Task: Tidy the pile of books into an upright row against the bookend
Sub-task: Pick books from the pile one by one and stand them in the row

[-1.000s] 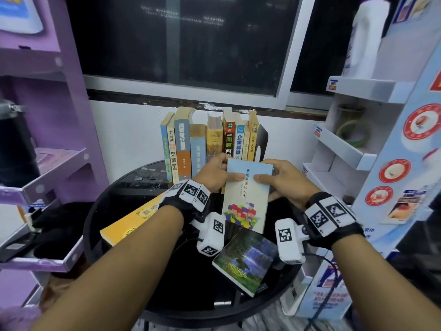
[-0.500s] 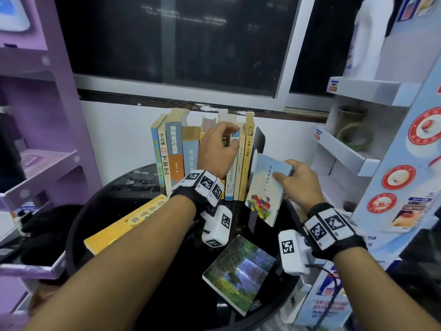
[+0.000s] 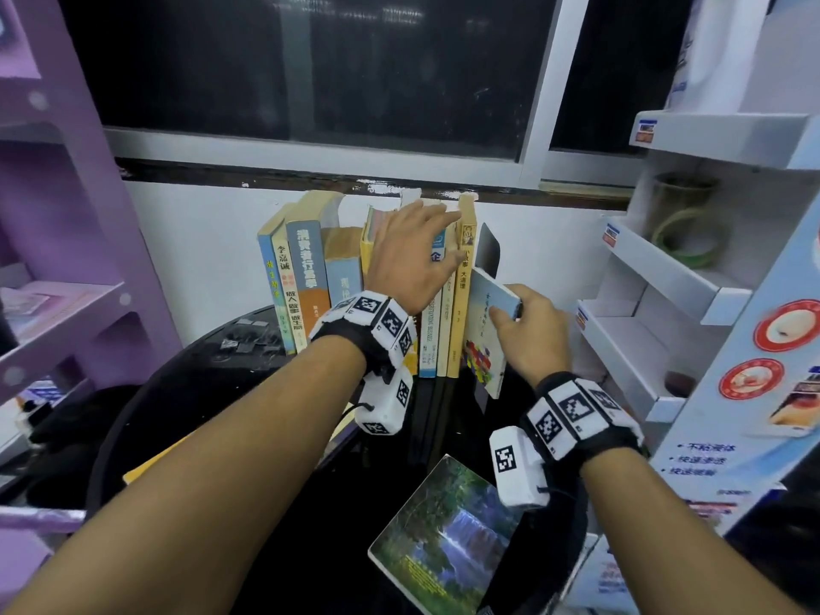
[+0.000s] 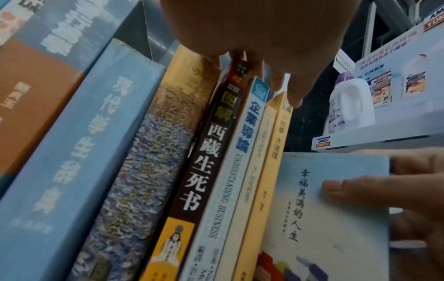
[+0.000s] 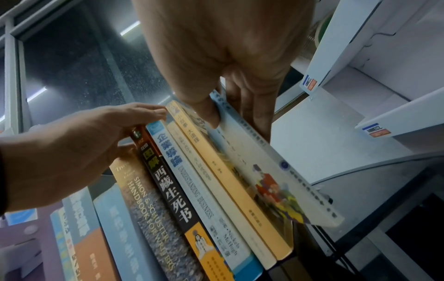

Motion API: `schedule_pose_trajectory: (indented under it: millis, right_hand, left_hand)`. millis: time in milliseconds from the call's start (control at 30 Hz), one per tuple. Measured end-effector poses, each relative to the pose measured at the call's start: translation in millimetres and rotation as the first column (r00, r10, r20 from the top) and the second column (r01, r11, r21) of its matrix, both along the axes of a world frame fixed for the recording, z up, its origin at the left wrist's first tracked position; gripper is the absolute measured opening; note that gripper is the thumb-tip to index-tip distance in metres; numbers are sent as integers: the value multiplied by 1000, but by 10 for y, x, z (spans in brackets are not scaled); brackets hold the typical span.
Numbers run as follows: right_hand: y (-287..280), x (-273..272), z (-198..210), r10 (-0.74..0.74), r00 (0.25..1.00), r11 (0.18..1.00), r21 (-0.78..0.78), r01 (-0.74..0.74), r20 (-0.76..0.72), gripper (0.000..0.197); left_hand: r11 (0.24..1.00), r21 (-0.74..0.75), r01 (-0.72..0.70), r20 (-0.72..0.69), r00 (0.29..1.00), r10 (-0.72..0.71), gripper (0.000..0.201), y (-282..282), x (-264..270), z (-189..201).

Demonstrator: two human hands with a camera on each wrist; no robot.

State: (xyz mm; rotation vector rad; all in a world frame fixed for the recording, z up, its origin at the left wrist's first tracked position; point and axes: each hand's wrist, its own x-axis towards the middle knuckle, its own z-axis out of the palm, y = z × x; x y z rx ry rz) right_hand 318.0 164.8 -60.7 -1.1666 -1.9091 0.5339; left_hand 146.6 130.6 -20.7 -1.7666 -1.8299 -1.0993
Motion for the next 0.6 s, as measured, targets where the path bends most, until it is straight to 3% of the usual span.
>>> schedule_pose_trajectory:
  millis: [233, 600]
  right_hand:
    - [62, -137, -66, 62, 996, 997, -43, -65, -70, 34]
    - [149, -210, -134, 174, 981, 969, -164, -185, -81, 49]
  left_hand:
    - [998, 41, -40, -118, 992, 45, 54, 90, -71, -109]
    - [994, 98, -53, -143, 987, 67, 54, 88, -79, -151]
